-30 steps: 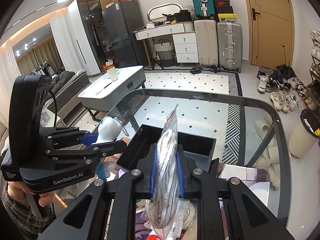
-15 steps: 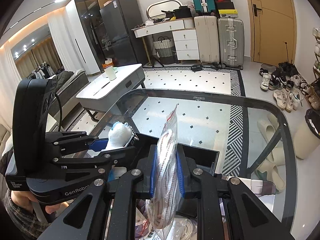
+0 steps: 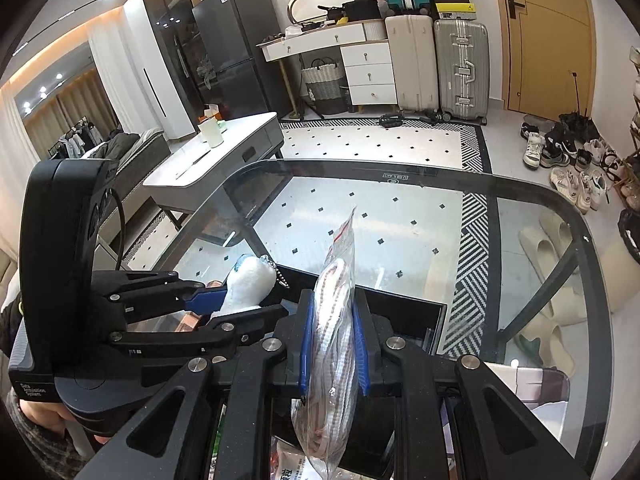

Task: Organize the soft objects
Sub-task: 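Carry the plush in the left gripper and the adidas bag in the right gripper toward the black box, then lower the plush into the black box and open the left gripper while the right gripper releases the bag inside, then withdraw both open grippers from the box back over the remaining items, then grasp the white printed packet with the right gripper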

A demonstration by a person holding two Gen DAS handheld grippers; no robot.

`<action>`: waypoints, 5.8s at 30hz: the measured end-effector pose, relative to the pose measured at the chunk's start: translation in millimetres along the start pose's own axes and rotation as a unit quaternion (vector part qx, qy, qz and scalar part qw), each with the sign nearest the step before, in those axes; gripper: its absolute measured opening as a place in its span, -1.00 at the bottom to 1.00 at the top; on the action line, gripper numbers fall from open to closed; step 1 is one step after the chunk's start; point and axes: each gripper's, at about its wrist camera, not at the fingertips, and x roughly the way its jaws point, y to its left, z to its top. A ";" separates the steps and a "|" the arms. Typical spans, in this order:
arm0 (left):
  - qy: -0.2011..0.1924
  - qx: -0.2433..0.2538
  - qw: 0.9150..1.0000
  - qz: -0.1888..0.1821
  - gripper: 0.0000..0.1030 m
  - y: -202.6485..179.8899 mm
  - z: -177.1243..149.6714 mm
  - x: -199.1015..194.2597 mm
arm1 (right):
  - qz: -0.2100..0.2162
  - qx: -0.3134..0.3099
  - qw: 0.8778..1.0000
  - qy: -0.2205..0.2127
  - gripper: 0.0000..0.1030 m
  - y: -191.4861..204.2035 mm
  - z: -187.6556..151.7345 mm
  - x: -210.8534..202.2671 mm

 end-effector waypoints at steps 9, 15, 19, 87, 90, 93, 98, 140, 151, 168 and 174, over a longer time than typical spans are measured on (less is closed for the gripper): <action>0.018 0.002 1.000 0.005 -0.54 -1.4 -8.5 21.6 | 0.004 0.007 1.000 0.028 -0.67 -6.5 -18.6 25.3; 0.016 0.009 1.000 0.020 -0.54 -7.8 -14.9 22.3 | 0.009 0.018 0.999 0.039 -0.67 -14.2 -32.6 33.2; 0.018 0.014 0.999 0.023 -0.54 -9.9 -21.2 21.0 | 0.009 0.018 0.999 0.043 -0.67 -14.6 -39.4 33.0; -0.053 -0.033 0.996 0.059 0.89 -3.8 -144.2 -103.2 | -0.013 0.021 0.999 -0.031 0.92 36.0 -114.2 -113.0; -0.058 -0.034 0.995 0.067 0.89 -2.7 -154.2 -107.7 | -0.013 0.021 0.999 -0.028 0.92 42.6 -118.9 -112.5; -0.059 -0.034 0.995 0.074 0.89 -2.3 -164.4 -110.9 | -0.008 0.019 0.999 -0.029 0.92 48.6 -124.0 -113.9; -0.064 -0.044 0.994 0.075 0.89 2.4 -176.5 -115.4 | -0.015 0.017 0.999 -0.023 0.92 54.9 -133.4 -112.9; -0.032 -0.029 0.998 0.054 0.89 8.4 -205.9 -97.7 | -0.043 0.010 0.999 0.030 0.92 63.9 -151.5 -79.9; -0.002 -0.040 0.998 0.054 0.89 5.9 -198.7 -75.1 | -0.046 0.025 0.997 0.059 0.92 47.0 -148.5 -66.5; 0.056 -0.058 0.995 0.049 0.89 11.4 -196.5 -48.8 | -0.050 0.033 0.991 0.119 0.85 39.3 -128.4 -28.5; 0.073 -0.056 0.995 0.049 0.89 12.0 -191.2 -47.2 | -0.047 0.032 0.988 0.143 0.66 39.4 -122.2 -15.3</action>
